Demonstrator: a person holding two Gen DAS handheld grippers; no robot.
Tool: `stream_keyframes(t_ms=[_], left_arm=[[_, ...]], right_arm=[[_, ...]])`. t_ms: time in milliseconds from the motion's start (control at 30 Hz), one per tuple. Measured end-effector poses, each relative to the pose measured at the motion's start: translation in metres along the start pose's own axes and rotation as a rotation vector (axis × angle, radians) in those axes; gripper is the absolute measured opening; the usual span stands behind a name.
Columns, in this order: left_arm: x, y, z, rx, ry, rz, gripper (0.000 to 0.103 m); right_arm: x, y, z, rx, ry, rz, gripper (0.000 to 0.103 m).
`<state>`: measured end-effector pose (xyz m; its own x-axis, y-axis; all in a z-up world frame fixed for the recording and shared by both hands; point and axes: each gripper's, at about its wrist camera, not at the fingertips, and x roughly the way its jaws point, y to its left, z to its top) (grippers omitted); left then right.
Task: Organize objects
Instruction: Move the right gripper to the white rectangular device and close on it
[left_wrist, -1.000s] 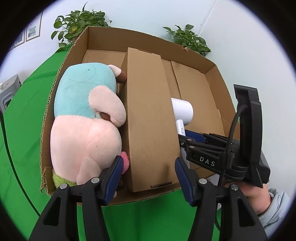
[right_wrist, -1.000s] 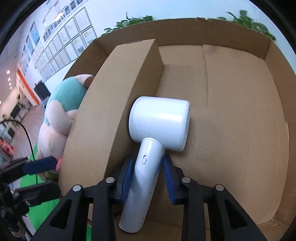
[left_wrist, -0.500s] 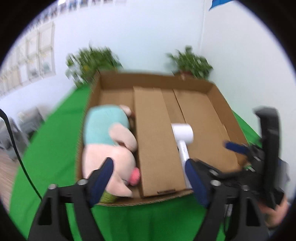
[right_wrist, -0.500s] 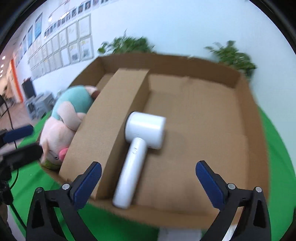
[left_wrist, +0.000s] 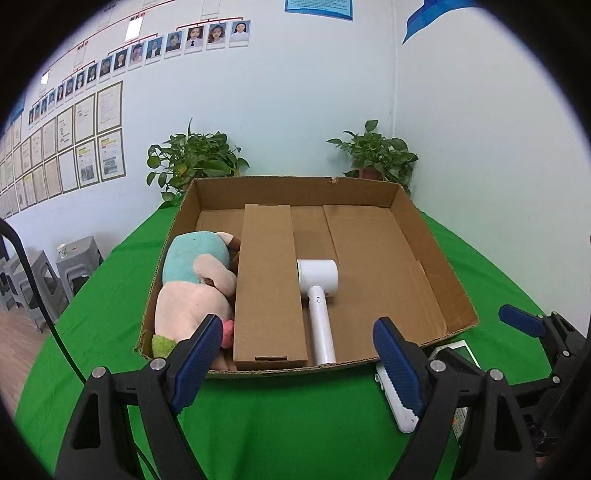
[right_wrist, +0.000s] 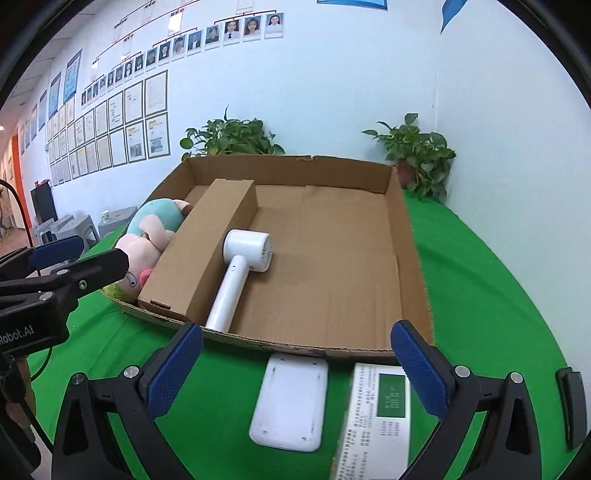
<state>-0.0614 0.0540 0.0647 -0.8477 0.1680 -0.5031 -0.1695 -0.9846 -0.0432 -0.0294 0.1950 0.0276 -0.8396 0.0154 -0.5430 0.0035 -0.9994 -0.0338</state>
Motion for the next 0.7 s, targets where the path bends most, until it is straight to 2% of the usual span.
stream_keyframes(t_ms=[300, 333, 400, 467, 567, 600, 633, 667, 700], left_arm=[[-0.003, -0.009, -0.005, -0.027, 0.01, 0.023, 0.082], [-0.005, -0.009, -0.005, -0.031, 0.007, 0.013, 0.078], [-0.005, -0.008, -0.006, -0.035, 0.014, -0.014, 0.06], [-0.004, -0.008, -0.007, -0.028, 0.029, -0.028, 0.037], [-0.005, -0.008, -0.011, -0.006, 0.029, -0.041, 0.035], [-0.005, -0.009, -0.013, 0.001, 0.024, -0.044, 0.035], [-0.005, -0.009, -0.015, 0.008, 0.026, -0.043, 0.048], [-0.003, -0.008, -0.017, 0.013, 0.036, -0.04, 0.076], [-0.001, -0.006, -0.02, 0.009, 0.045, -0.036, 0.087]], right_arm=[[-0.038, 0.002, -0.009, 0.001, -0.042, 0.005, 0.102], [-0.039, 0.001, -0.009, 0.0, -0.04, 0.004, 0.102], [-0.041, -0.001, -0.01, 0.004, -0.035, 0.014, 0.102], [-0.043, -0.003, -0.013, 0.001, -0.037, 0.024, 0.102], [-0.053, -0.008, -0.023, 0.013, -0.056, 0.069, 0.102], [-0.056, -0.011, -0.027, 0.032, -0.067, 0.102, 0.102], [-0.06, -0.015, -0.031, 0.052, -0.076, 0.147, 0.103], [-0.063, -0.016, -0.037, 0.061, -0.078, 0.193, 0.103], [-0.063, -0.016, -0.043, 0.057, -0.069, 0.238, 0.103]])
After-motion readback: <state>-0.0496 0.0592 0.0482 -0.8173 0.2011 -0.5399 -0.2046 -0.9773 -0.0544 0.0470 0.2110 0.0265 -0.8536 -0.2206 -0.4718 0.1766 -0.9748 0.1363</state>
